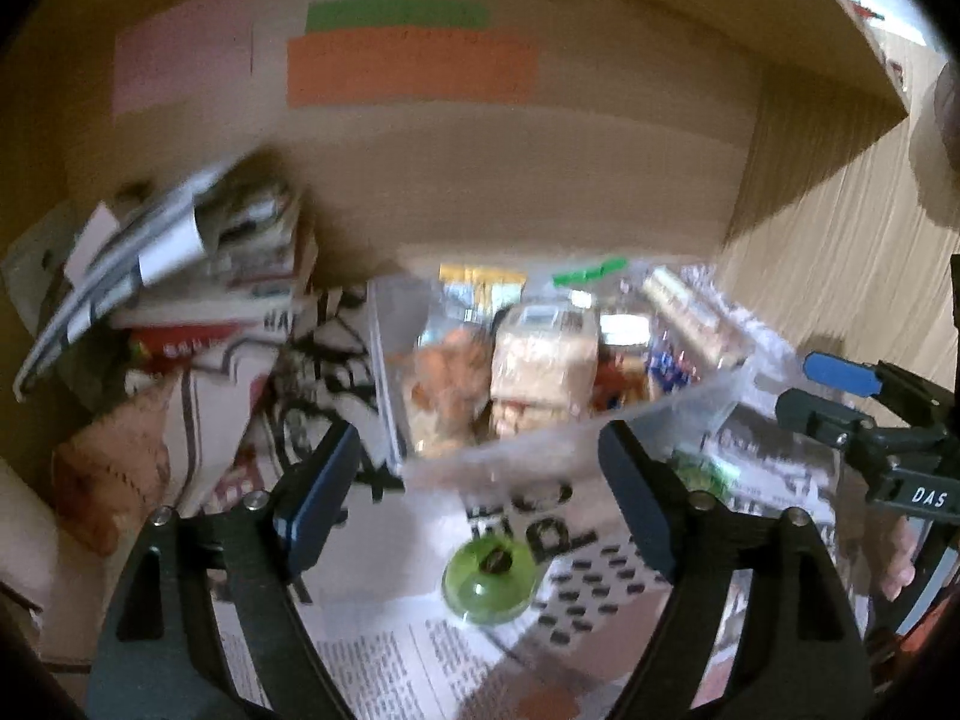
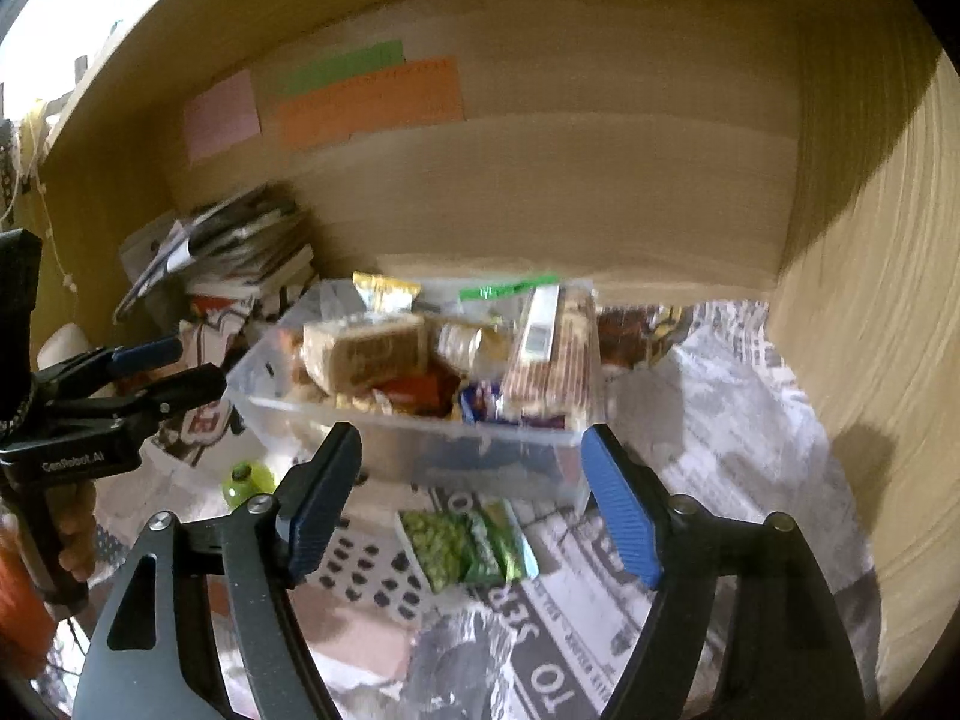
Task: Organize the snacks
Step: 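Grasp the green jelly cup with left tool while right tool grasps the green pea bag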
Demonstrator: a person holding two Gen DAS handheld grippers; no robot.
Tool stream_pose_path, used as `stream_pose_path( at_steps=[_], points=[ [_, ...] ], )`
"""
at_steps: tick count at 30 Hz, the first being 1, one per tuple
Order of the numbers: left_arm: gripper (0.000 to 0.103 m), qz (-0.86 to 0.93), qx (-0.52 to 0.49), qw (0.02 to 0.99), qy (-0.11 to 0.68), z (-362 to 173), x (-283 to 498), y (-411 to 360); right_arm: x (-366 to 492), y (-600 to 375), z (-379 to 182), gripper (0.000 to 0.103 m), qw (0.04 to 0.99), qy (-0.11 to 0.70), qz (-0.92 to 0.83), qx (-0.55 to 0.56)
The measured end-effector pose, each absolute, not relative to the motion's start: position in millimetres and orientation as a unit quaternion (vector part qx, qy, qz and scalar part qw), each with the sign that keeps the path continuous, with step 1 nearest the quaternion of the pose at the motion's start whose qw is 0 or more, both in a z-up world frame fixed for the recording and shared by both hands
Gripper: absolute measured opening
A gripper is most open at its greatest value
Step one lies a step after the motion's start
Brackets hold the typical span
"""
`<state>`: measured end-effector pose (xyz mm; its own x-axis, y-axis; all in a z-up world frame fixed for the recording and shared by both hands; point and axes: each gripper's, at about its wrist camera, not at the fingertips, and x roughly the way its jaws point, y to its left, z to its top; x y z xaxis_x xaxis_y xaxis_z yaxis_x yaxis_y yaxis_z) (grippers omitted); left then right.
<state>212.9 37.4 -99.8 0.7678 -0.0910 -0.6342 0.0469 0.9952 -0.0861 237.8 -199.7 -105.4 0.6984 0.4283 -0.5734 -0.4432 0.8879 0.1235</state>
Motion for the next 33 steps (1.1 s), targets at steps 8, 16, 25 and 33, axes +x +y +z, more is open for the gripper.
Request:
stream_pose_path(
  at_steps=[8,16,25,33],
  points=[
    [0.082,-0.039,-0.025,0.918,0.394,-141.5,208.5,36.7,241.3,-195.8,-140.4,0.076,0.899,0.364,0.243,-0.028],
    [0.062,-0.060,-0.028,0.900,0.432,-166.1,210.4,34.1,255.3,-182.6,-168.8,0.076,0.869,0.418,0.263,-0.038],
    [0.049,-0.075,-0.024,0.896,0.437,-176.8,211.2,29.1,269.3,-174.6,-187.9,0.076,0.857,0.444,0.256,-0.056],
    [0.048,-0.075,-0.001,0.901,0.428,-175.1,208.4,18.4,259.0,-169.7,-187.6,0.049,0.867,0.422,0.252,-0.082]
  ],
)
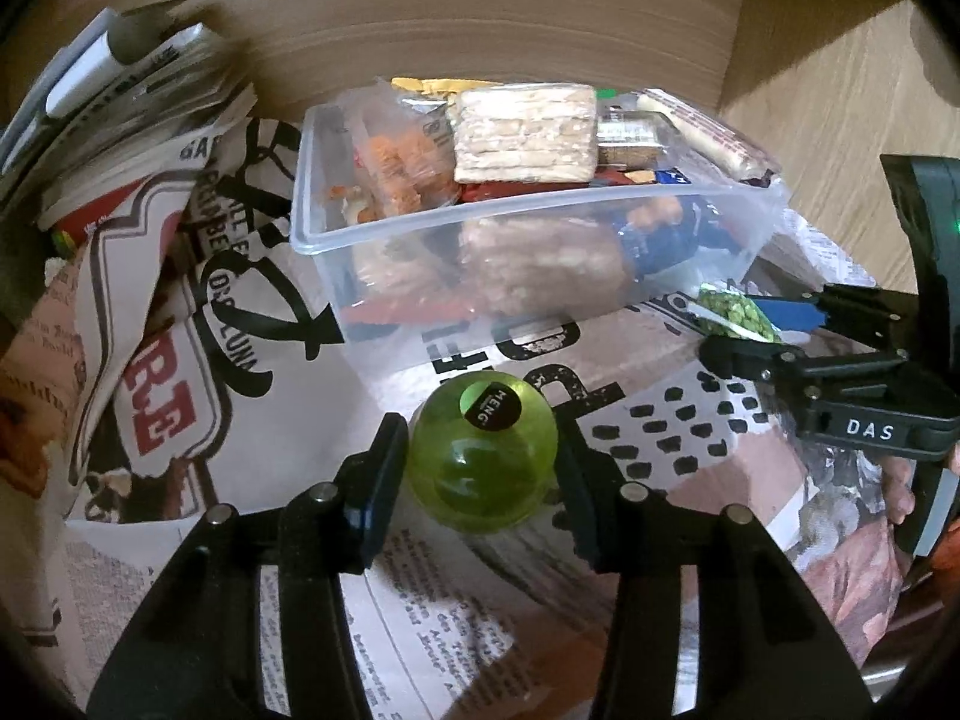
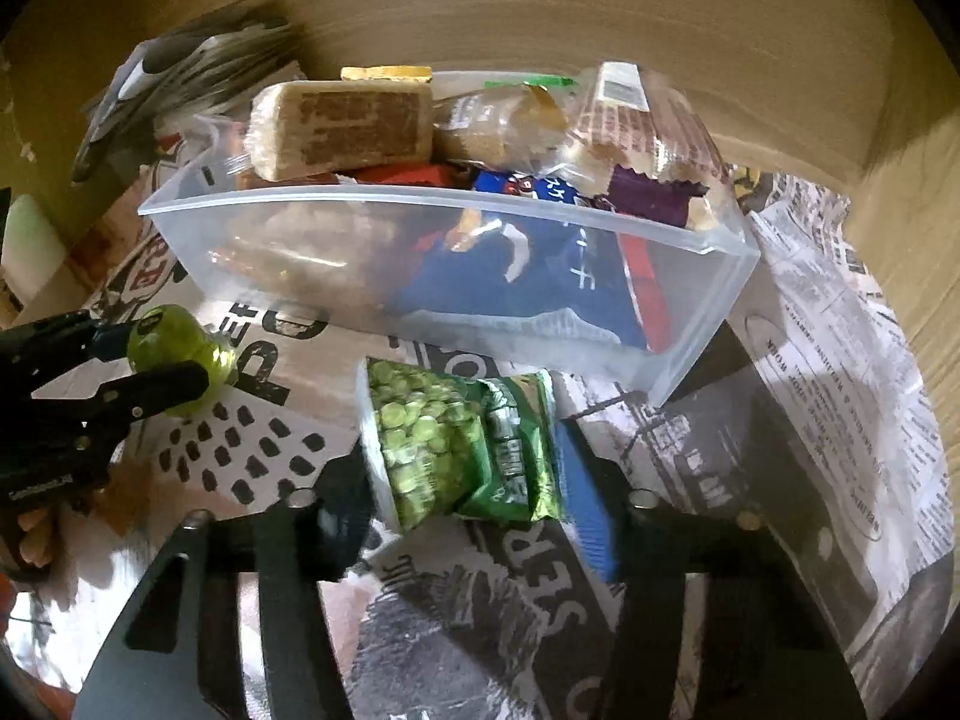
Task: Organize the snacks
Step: 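Grasp the green jelly cup with left tool while right tool grasps the green pea bag, then lower the jelly cup and pea bag into the clear box, open both tools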
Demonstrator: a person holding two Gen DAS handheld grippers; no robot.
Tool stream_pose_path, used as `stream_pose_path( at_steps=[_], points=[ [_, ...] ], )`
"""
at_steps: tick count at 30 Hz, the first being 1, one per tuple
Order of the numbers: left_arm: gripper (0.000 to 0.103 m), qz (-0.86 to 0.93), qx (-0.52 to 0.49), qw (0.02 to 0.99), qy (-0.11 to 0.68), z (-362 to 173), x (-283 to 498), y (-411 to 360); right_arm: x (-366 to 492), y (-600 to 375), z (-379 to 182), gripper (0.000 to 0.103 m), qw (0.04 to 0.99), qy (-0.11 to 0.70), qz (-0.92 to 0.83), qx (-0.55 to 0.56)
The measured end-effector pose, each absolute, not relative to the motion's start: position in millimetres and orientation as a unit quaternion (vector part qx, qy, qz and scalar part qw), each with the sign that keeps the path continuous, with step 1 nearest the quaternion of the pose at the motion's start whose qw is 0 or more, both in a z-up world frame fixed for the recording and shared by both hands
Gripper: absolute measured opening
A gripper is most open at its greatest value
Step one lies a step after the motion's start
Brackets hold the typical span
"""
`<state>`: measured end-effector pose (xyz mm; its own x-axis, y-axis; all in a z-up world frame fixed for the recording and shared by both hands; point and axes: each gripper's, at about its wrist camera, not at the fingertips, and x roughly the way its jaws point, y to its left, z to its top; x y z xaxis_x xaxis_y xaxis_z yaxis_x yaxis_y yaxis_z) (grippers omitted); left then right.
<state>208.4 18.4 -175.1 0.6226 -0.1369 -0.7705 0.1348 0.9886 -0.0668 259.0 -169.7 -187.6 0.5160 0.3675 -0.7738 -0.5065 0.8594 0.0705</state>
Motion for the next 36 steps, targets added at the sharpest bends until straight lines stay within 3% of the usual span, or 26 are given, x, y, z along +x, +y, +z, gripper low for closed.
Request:
stream_pose_path(
  at_steps=[8,24,36],
  points=[
    [0.048,-0.078,0.001,0.913,0.399,-151.9,203.3,17.0,248.6,-171.1,-181.7,0.043,0.873,0.407,0.255,-0.085],
    [0.048,-0.081,-0.027,0.935,0.345,-101.3,199.1,25.7,217.4,-168.4,-121.0,0.043,0.899,0.325,0.288,-0.062],
    [0.048,-0.082,-0.040,0.939,0.333,-94.0,227.9,34.8,241.0,-158.1,-91.5,0.043,0.919,0.278,0.275,-0.047]
  ],
)
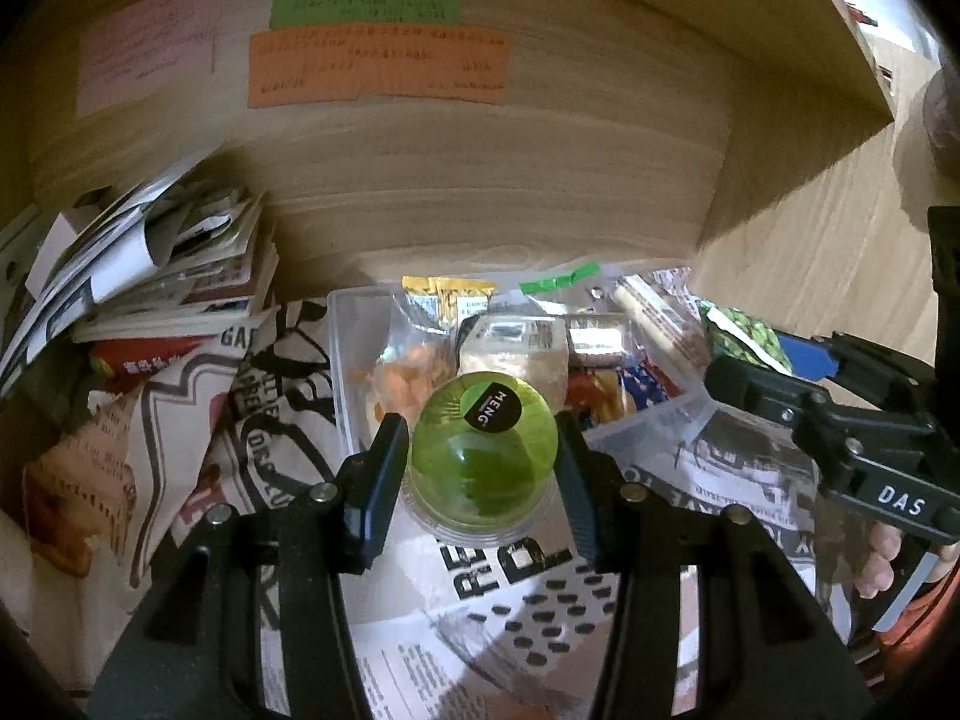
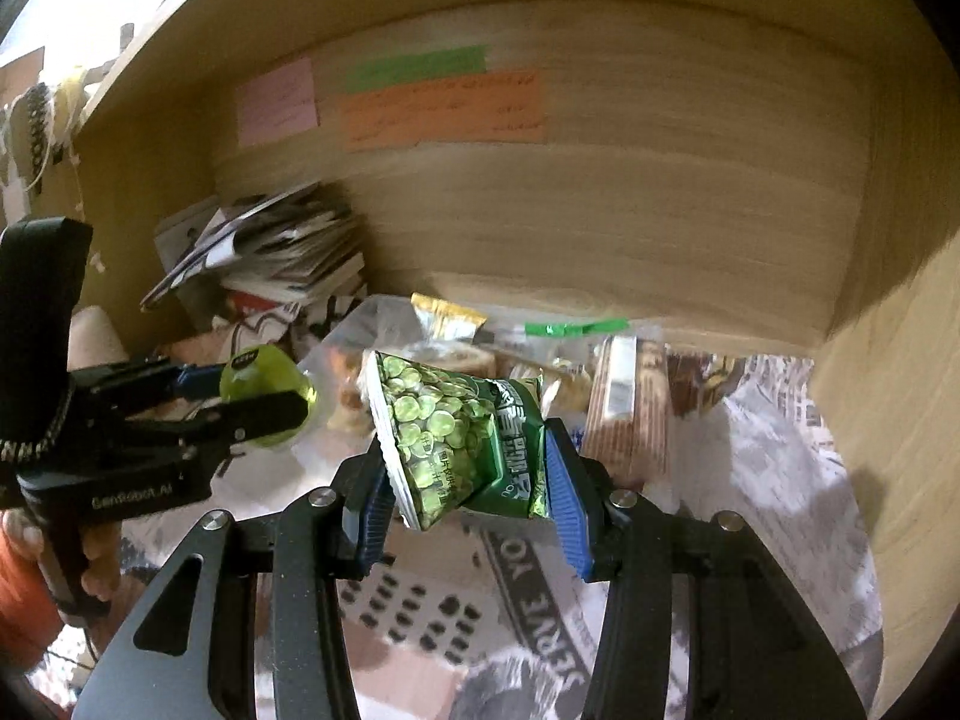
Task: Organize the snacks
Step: 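Lower the jelly cup and pea bag into the clear box, open both tools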
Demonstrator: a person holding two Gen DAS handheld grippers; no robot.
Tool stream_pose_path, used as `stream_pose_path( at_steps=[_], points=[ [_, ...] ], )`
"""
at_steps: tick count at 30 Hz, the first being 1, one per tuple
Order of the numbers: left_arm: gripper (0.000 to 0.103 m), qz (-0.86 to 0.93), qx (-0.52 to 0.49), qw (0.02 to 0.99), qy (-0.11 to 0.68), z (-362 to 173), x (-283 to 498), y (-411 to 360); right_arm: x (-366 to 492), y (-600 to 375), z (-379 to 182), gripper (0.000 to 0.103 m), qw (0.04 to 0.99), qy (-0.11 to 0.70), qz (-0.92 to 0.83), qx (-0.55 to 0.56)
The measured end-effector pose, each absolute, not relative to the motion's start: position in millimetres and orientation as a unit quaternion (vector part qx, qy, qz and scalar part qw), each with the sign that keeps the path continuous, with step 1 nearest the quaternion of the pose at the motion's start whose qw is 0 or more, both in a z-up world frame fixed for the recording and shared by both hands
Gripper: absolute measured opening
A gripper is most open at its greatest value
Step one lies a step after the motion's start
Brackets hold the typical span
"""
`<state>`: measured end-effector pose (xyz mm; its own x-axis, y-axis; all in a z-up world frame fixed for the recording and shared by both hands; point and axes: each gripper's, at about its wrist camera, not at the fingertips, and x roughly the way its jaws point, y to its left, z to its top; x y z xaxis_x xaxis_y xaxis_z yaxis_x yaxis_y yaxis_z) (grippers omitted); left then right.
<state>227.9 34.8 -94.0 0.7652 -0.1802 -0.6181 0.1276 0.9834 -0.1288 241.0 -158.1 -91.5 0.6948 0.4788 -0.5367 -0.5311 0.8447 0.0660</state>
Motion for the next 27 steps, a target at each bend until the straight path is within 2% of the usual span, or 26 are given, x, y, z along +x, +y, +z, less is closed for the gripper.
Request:
stream_pose_path(
  at_steps=[18,23,25,27],
  points=[
    [0.048,-0.065,-0.062,0.931,0.353,-111.9,266.3,53.8,303.5,-133.6,-117.6,0.043,0.917,0.310,0.241,-0.073],
    [0.048,-0.059,-0.060,0.929,0.361,-117.6,269.9,55.9,306.0,-131.3,-122.7,0.050,0.912,0.324,0.239,-0.074],
    [0.048,-0.059,-0.058,0.930,0.359,-117.6,269.0,55.7,305.7,-131.2,-124.0,0.059,0.909,0.330,0.243,-0.073],
    [0.049,-0.053,-0.051,0.932,0.355,-115.1,267.0,53.5,303.9,-131.0,-124.9,0.063,0.906,0.335,0.248,-0.072]
  ],
)
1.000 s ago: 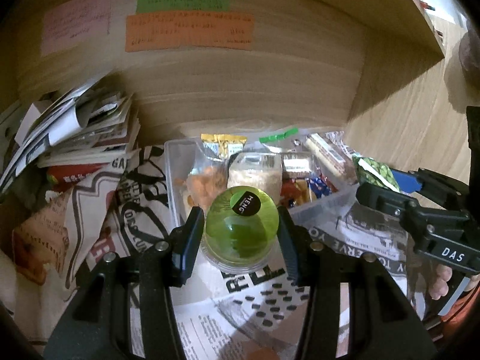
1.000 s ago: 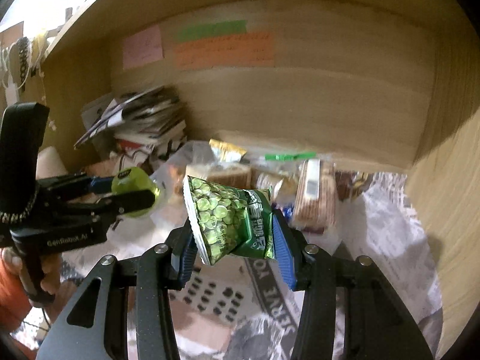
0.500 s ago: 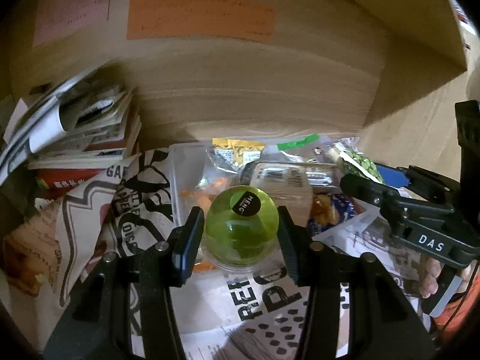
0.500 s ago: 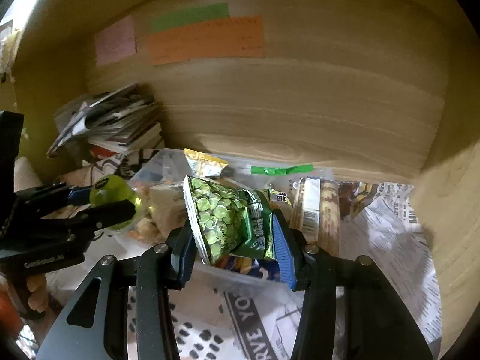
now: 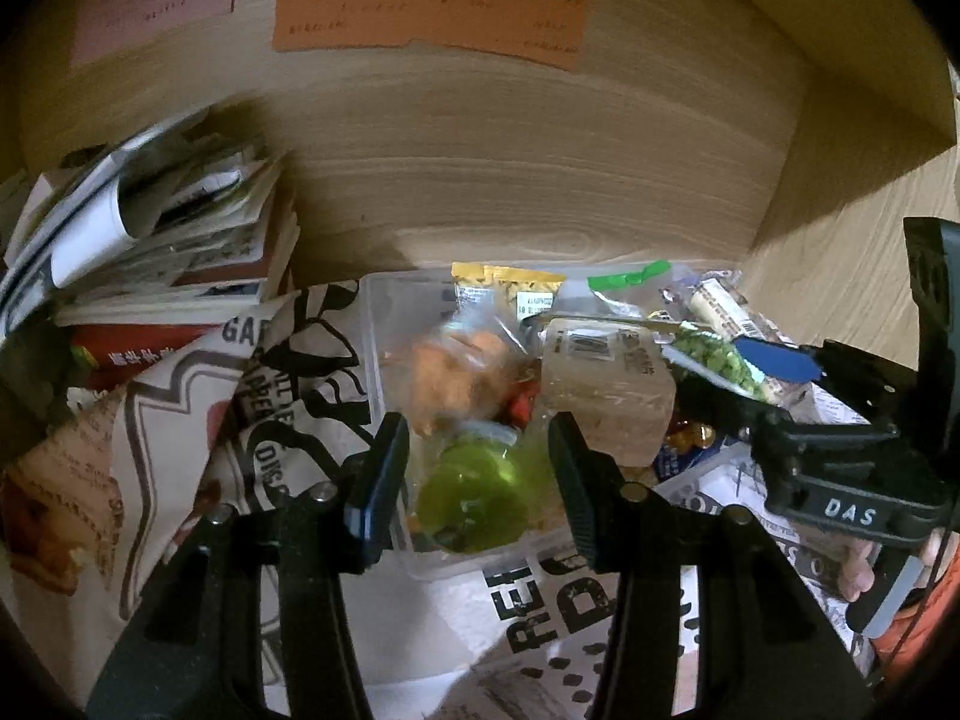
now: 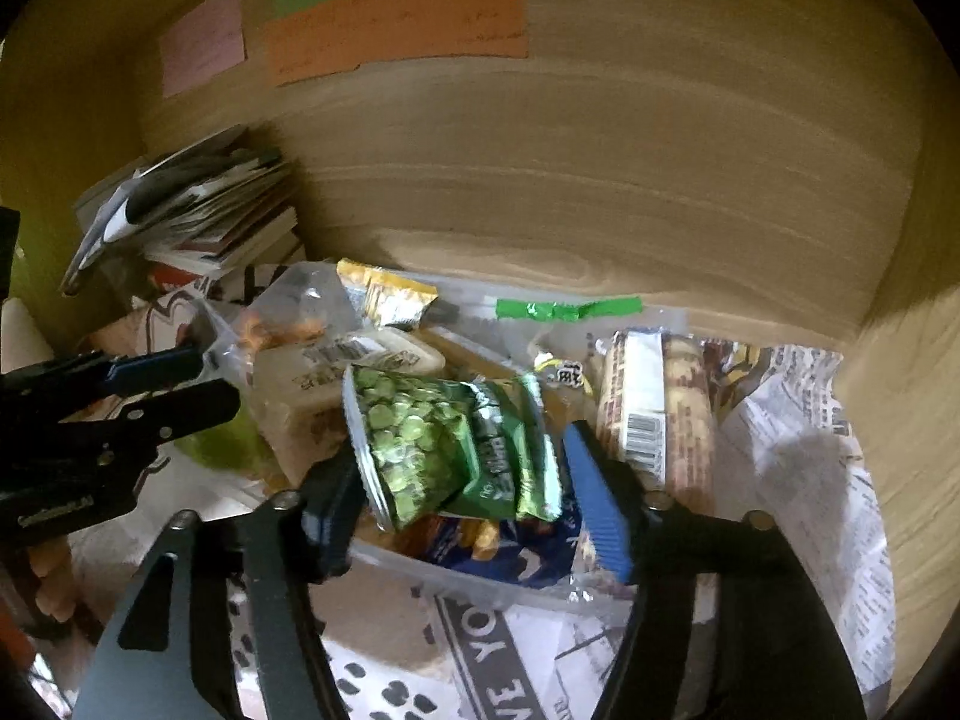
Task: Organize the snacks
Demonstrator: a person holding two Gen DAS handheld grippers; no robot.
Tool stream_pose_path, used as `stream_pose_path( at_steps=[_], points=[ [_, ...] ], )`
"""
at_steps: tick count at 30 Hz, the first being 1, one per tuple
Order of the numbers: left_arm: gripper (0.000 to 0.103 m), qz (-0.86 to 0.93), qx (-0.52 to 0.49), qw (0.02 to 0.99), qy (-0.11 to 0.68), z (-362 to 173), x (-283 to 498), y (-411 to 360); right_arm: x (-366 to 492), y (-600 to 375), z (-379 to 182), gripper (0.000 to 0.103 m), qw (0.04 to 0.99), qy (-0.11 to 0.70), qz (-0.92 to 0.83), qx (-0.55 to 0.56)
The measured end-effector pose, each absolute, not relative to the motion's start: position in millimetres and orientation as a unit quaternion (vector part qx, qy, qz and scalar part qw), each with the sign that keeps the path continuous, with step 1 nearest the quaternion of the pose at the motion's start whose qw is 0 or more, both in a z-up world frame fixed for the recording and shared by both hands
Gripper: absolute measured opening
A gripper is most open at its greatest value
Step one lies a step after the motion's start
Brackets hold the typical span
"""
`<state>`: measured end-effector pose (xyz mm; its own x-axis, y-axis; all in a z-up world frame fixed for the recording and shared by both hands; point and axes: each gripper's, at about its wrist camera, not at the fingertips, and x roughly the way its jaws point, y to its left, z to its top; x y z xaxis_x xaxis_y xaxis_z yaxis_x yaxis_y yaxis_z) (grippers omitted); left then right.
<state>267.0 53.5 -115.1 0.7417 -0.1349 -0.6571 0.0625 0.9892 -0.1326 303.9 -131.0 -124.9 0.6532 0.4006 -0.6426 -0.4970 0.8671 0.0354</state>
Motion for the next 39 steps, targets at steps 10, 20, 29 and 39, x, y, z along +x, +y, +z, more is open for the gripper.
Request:
stream_pose_path(
  at_steps=[10,20,29,39],
  points=[
    [0.051,-0.056,-0.063,0.940,0.330,-89.5,243.7,55.7,279.3,-137.5,-111.4,0.065,0.908,0.321,0.259,-0.071],
    [0.051,-0.065,-0.072,0.963,0.251,-36.9,185.6,50.8,227.1,-170.7,-61.8,0.066,0.932,0.250,0.261,-0.023],
    [0.060,-0.070,-0.061,0.981,0.171,13.1,126.7,37.9,166.3,-192.6,-15.5,0.066,0.948,0.171,0.267,0.016],
    [0.100,-0.046,-0.046,0.993,0.104,40.6,71.5,23.0,115.9,-201.8,5.3,0.088,0.960,0.109,0.258,0.026]
  ],
)
